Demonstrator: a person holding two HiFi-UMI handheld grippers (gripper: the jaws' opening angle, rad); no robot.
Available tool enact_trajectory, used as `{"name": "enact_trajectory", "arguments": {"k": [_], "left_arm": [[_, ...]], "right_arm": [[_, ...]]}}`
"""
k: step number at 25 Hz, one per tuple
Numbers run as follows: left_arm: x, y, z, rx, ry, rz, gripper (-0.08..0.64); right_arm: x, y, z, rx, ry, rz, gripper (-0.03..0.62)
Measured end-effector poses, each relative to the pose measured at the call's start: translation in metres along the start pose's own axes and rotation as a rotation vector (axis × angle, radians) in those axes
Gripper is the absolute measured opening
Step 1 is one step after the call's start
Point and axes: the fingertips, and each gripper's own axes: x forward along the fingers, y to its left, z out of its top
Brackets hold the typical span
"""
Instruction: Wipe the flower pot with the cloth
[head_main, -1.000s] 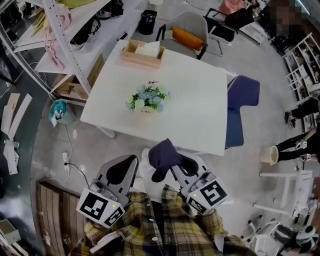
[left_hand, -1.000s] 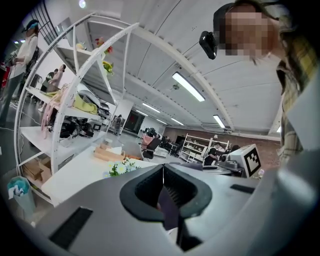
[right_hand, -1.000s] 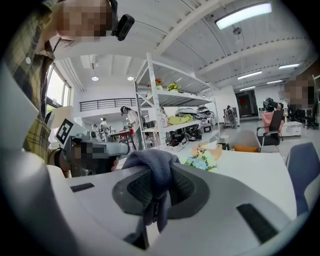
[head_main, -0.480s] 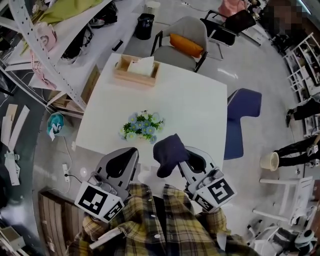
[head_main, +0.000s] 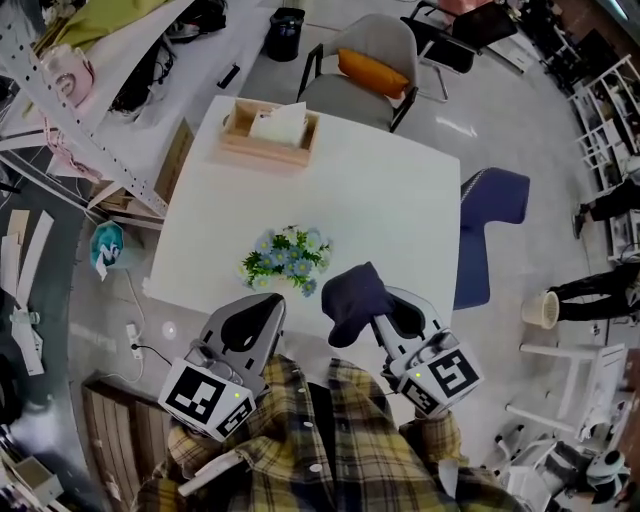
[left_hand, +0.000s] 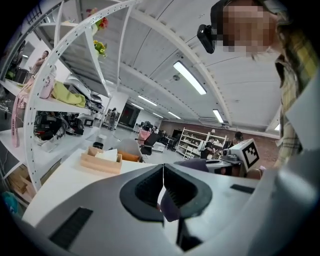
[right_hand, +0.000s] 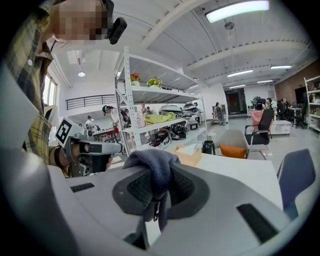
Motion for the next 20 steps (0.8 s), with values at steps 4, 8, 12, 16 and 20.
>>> {"name": "enact_trajectory", "arguments": {"k": [4,8,12,16,20], "left_arm": [[0.000,0.005,-0.004,0.002,0.023,-0.024,0.011],[-0.003,0.013,-0.030,-0.039,0.068,-0.032,0.011],[-0.004,0.025,-0.064,-0.080,0.119,-0.018,0.011],[0.000,0.039,-0.097,-0.061,0.169,-0.004,0.011],[-0.002,0.057,-0.126,-0.060,0.189,0.023,0.011]], "right_arm": [[0.008,-0.003,-0.008,0.032,0.024,-0.019,0.026],[0.020,-0.009,-0.027,0.057,0.060,-0.031,0.026],[0.033,-0.015,-0.054,0.097,0.098,-0.039,0.026],[0.050,-0.020,-0.083,0.121,0.140,-0.037,0.026],[0.067,-0.024,-0.109,0.163,0.170,-0.036,0.026]]}}
